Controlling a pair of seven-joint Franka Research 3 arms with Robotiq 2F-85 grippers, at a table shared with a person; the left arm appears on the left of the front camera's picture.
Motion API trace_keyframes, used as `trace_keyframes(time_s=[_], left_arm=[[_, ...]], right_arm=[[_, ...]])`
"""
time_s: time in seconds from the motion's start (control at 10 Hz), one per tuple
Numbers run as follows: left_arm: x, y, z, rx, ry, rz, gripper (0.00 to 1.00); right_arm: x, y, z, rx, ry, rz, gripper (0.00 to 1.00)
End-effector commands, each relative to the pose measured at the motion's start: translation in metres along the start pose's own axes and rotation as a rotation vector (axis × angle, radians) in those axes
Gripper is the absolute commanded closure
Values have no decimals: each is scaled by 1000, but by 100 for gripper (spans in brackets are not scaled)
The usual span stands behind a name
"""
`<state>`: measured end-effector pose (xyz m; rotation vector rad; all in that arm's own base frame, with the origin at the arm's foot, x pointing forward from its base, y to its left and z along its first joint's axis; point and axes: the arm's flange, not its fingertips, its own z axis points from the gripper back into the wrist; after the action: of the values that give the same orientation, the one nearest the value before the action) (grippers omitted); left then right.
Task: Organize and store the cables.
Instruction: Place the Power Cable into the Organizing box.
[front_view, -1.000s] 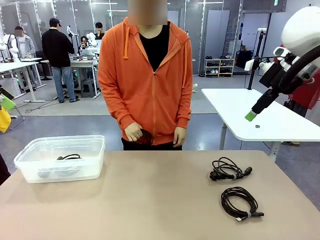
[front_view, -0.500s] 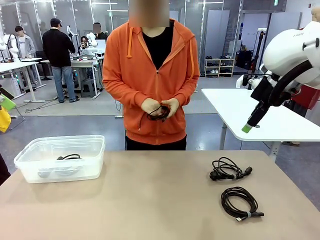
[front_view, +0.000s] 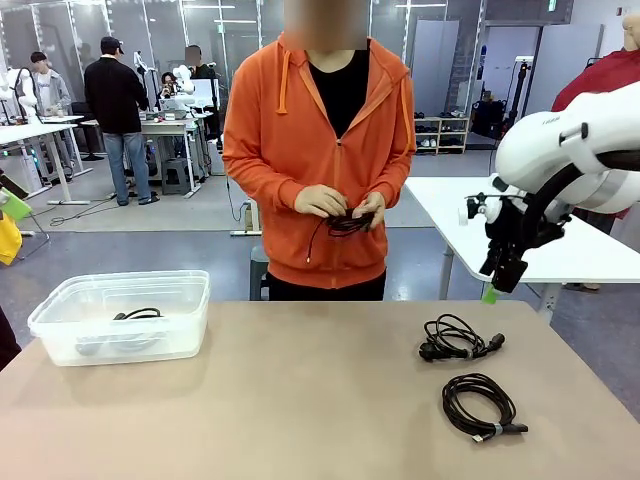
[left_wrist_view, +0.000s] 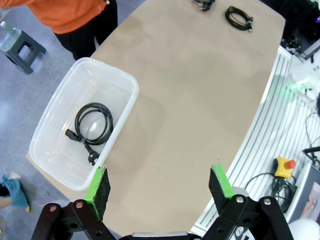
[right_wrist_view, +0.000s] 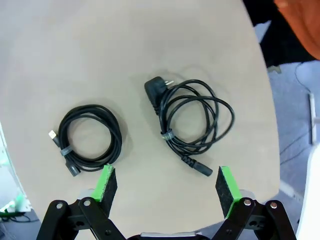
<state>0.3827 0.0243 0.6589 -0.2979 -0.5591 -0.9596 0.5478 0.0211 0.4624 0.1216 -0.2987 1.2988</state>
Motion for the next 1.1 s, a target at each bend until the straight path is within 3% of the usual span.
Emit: trace_keyframes(time_s=[0.0,0.3,1.0], left_arm=[[0,0,0,2,0,-7,0],[0,0,0,2,0,-7,0],[0,0,0,2,0,-7,0]], right_arm=[[-3,-2,-8,23,33,125,0],[-5,2,-40,61,94,216,0],[-11,10,-96,24,188,218,0]])
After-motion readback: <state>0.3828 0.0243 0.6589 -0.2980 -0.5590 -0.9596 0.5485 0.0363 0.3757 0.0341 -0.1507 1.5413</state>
